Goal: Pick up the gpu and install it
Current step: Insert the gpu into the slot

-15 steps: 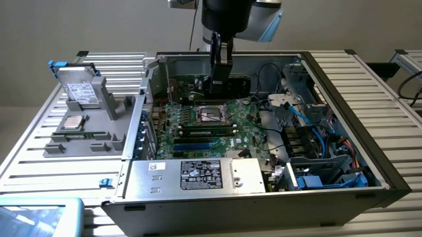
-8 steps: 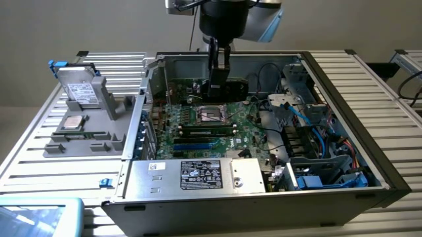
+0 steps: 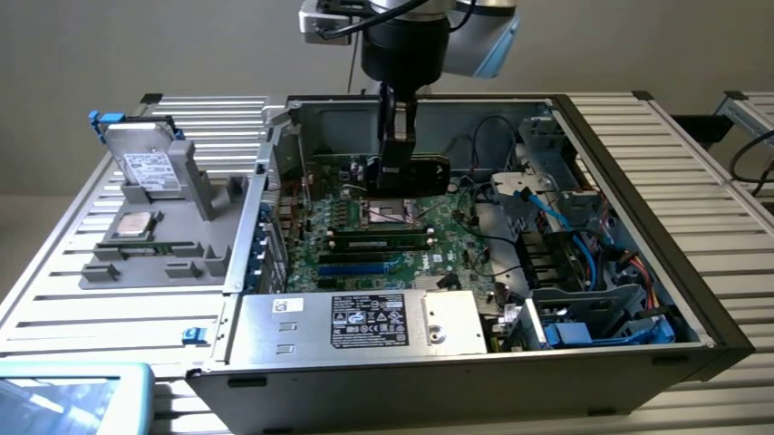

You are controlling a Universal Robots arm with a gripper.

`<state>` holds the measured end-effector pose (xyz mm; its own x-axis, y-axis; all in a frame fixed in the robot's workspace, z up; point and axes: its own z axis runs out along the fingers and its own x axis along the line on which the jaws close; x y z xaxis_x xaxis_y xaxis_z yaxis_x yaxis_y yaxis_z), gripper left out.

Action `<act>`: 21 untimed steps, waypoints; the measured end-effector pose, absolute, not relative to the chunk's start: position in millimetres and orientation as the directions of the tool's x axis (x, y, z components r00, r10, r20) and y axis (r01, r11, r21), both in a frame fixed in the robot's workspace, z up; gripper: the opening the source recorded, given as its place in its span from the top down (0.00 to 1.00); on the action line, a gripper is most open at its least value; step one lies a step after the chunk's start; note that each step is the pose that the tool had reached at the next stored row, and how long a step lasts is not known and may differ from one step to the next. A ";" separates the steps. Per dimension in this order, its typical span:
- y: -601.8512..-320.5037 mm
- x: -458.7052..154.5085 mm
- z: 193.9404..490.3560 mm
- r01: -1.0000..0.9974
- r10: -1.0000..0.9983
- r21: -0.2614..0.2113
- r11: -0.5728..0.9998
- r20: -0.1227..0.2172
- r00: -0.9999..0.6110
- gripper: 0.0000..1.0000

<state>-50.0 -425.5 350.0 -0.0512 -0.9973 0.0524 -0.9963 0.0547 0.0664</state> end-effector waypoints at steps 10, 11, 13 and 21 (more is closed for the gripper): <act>-428.0 -56.8 333.8 -0.996 -0.997 0.066 0.055 0.052 -0.051 0.72; -428.2 -57.0 332.0 -0.996 -0.997 0.066 0.055 0.052 -0.051 0.72; -429.4 -57.3 329.3 -0.996 -0.997 0.066 0.055 0.052 -0.051 0.72; -438.8 -59.6 322.4 -0.996 -0.997 0.067 0.054 0.050 -0.051 0.72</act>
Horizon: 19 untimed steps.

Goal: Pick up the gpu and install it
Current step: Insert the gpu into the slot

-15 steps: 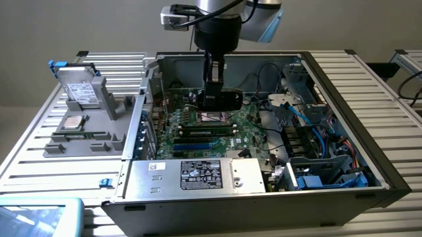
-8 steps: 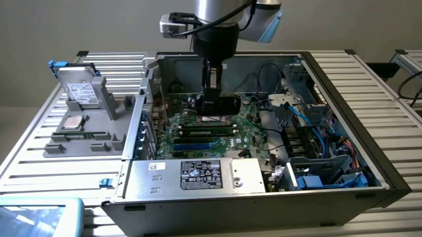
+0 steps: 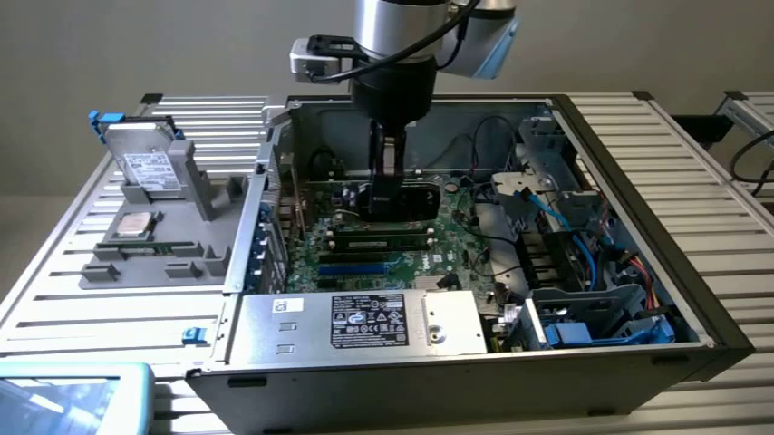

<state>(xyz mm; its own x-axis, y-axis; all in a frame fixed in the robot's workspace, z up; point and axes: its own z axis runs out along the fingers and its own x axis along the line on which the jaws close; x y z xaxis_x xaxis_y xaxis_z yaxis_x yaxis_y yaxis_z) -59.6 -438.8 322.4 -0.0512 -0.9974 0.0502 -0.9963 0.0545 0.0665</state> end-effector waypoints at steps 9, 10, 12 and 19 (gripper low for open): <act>-450.4 -61.6 315.1 -0.996 -0.998 0.068 0.053 0.033 -0.051 0.72; -451.5 -61.8 314.0 -0.996 -0.998 0.068 0.053 0.029 -0.051 0.72; -453.1 -62.3 311.9 -0.996 -0.998 0.068 0.053 0.025 -0.051 0.72; -457.0 -63.3 304.9 -0.996 -0.999 0.069 0.052 0.012 -0.051 0.72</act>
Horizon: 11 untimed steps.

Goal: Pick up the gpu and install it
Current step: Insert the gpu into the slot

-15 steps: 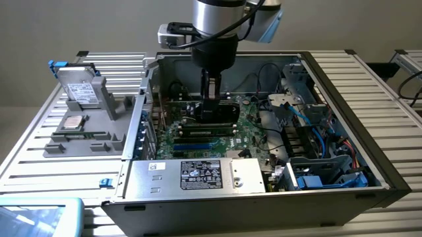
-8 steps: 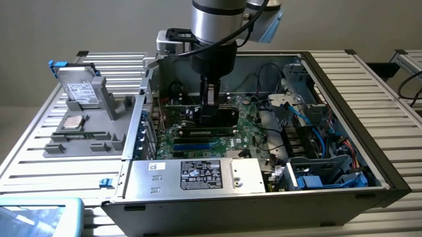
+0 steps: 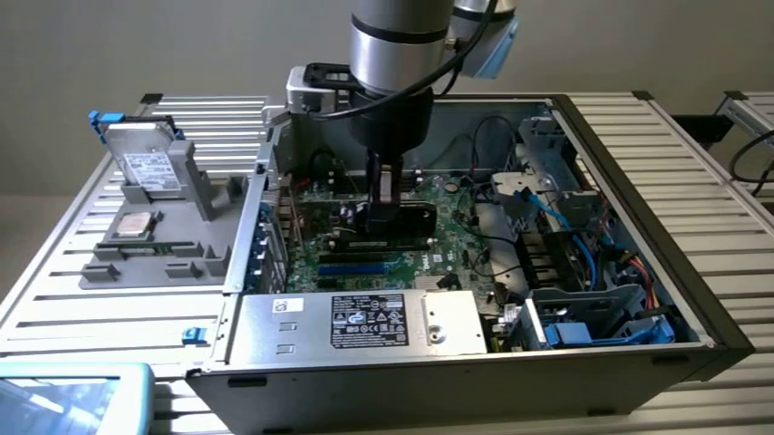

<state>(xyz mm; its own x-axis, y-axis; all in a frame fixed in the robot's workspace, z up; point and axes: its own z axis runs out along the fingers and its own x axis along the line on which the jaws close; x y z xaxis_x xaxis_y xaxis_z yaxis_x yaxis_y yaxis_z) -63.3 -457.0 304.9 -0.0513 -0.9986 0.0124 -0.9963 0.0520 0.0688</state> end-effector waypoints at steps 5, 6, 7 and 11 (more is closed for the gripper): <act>-460.0 -64.3 302.2 -0.996 -0.999 0.069 0.052 0.011 -0.051 0.72; -460.1 -64.4 302.0 -0.996 -0.999 0.069 0.052 0.011 -0.051 0.72; -460.2 -64.4 301.8 -0.996 -0.999 0.069 0.052 0.010 -0.051 0.72; -461.7 -66.1 300.1 -0.996 -0.999 0.069 0.052 0.008 -0.051 0.72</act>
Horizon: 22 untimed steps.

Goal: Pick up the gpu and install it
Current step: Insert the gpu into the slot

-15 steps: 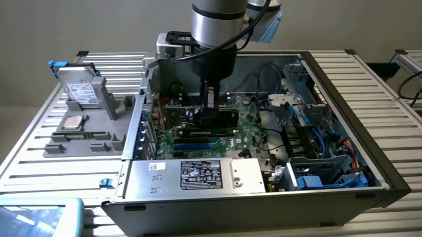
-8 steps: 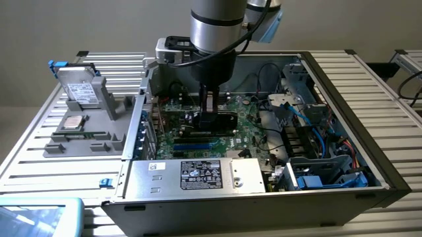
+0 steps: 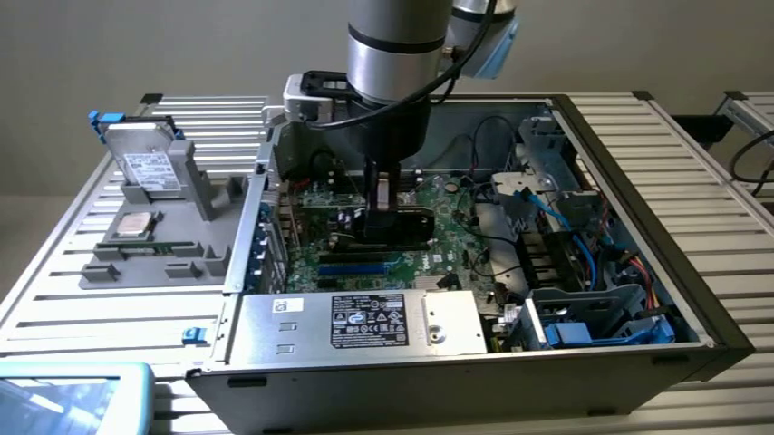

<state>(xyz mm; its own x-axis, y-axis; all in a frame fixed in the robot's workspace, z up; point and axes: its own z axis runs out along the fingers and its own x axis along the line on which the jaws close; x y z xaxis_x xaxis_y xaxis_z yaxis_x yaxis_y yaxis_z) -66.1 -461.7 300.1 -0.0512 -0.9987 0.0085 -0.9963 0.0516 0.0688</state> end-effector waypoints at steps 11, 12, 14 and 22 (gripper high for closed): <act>-466.3 -68.3 289.6 -0.996 -0.999 0.069 0.051 0.002 -0.051 0.72; -466.2 -68.2 288.2 -0.996 -0.999 0.069 0.051 0.002 -0.051 0.72; -466.2 -68.2 286.4 -0.996 -0.999 0.069 0.051 0.002 -0.051 0.72; -466.2 -69.9 284.1 -0.996 -0.999 0.068 0.051 0.002 -0.051 0.72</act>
